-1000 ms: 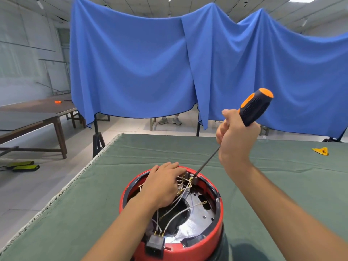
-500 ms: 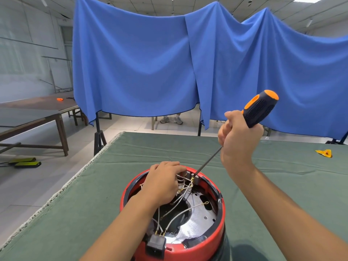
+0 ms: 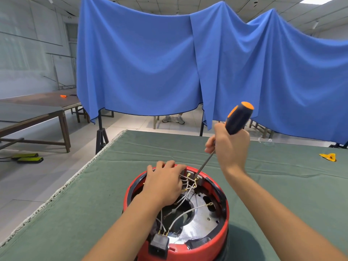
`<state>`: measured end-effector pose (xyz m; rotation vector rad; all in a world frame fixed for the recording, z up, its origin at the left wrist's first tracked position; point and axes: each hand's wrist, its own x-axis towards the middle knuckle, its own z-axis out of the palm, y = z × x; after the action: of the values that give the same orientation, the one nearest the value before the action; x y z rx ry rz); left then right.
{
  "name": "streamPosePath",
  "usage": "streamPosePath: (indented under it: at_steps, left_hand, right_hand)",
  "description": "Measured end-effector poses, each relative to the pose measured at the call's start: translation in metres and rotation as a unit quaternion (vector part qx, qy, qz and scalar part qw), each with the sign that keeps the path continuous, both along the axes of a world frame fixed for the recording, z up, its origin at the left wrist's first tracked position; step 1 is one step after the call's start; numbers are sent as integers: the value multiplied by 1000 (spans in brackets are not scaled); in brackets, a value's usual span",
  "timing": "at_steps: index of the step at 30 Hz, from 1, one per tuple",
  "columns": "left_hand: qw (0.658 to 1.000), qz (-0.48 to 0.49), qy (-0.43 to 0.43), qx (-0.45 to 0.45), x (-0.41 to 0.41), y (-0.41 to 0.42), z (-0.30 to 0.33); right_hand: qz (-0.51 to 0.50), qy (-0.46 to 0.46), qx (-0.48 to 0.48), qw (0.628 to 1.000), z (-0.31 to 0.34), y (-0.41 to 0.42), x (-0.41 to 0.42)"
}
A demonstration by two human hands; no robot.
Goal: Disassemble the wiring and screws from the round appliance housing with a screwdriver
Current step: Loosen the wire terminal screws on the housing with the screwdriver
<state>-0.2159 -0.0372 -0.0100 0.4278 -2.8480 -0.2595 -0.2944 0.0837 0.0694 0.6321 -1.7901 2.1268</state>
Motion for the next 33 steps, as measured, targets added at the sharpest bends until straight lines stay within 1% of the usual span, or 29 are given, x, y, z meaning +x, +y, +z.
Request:
streamPosePath:
  at_steps: [4, 7, 8, 13, 25, 28, 33]
  left_hand:
    - [1000, -3, 10, -5, -1, -2, 0]
    - [1000, -4, 3, -29, -3, -5, -1]
    - [999, -5, -4, -38, -4, -5, -1]
    - [998, -5, -34, -51, -4, -3, -2]
    - [998, -12, -26, -57, -2, -7, 1]
    - [999, -13, -29, -45, -3, -8, 2]
    - [999, -13, -29, -36, -3, -9, 3]
  right_hand:
    - [-19, 3, -73, 997, 9, -1, 0]
    - [3, 13, -155, 988, 28, -2, 3]
    - [12, 19, -168, 985, 31, -2, 5]
    - [17, 18, -165, 986, 28, -3, 10]
    - [14, 31, -160, 987, 25, -2, 12]
    - [17, 7, -171, 985, 26, -2, 6]
    - [-6, -84, -199, 976, 31, 4, -15]
